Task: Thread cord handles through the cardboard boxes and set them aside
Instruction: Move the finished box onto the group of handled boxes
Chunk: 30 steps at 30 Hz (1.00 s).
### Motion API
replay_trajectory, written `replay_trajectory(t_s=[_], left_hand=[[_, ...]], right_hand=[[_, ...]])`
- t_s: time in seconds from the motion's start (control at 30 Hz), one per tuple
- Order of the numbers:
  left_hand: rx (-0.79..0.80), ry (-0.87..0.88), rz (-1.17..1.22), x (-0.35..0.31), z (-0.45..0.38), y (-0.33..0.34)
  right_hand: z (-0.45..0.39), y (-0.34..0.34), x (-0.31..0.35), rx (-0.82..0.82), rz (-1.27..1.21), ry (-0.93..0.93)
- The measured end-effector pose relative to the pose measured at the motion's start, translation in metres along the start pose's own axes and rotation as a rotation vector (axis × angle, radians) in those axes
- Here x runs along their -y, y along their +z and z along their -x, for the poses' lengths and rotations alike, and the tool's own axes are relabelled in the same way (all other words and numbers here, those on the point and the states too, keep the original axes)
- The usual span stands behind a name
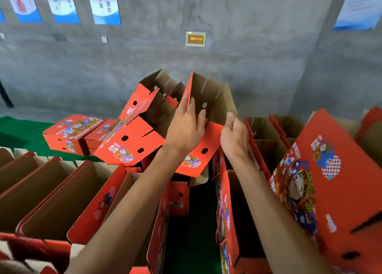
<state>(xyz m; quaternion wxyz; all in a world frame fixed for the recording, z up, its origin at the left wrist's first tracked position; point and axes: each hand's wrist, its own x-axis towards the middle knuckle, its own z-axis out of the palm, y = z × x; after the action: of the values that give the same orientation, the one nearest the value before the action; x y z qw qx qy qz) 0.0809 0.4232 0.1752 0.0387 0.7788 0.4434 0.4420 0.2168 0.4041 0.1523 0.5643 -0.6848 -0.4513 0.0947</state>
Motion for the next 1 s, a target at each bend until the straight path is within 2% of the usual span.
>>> replay_trajectory(t_s=[0.2, 0.33, 0.57, 0.67, 0.83, 0.93, 1.0], left_hand=[[-0.095, 0.045, 0.141, -0.061, 0.038, -0.051], [-0.129, -0.015, 0.218, -0.090, 0.080, -0.079], [-0.063, -0.223, 0.375, -0.125, 0.173, -0.108], [-0.036, -0.327, 0.364, -0.135, 0.214, -0.115], [0.037, -0.409, 0.360, -0.130, 0.271, -0.120], [0.147, -0.433, 0.394, -0.117, 0.292, -0.116], [0.256, -0.498, 0.429, -0.104, 0.300, -0.111]], right_hand=[[0.055, -0.075, 0.030, -0.191, 0.064, -0.168], [0.110, -0.115, 0.033, -0.256, 0.117, -0.229], [0.217, -0.161, 0.008, -0.096, 0.090, -0.191], [0.261, -0.175, -0.009, -0.018, 0.019, -0.181], [0.322, -0.197, -0.032, -0.040, 0.055, -0.229], [0.351, -0.202, -0.046, -0.046, 0.084, -0.262], [0.368, -0.200, -0.061, 0.009, 0.091, -0.269]])
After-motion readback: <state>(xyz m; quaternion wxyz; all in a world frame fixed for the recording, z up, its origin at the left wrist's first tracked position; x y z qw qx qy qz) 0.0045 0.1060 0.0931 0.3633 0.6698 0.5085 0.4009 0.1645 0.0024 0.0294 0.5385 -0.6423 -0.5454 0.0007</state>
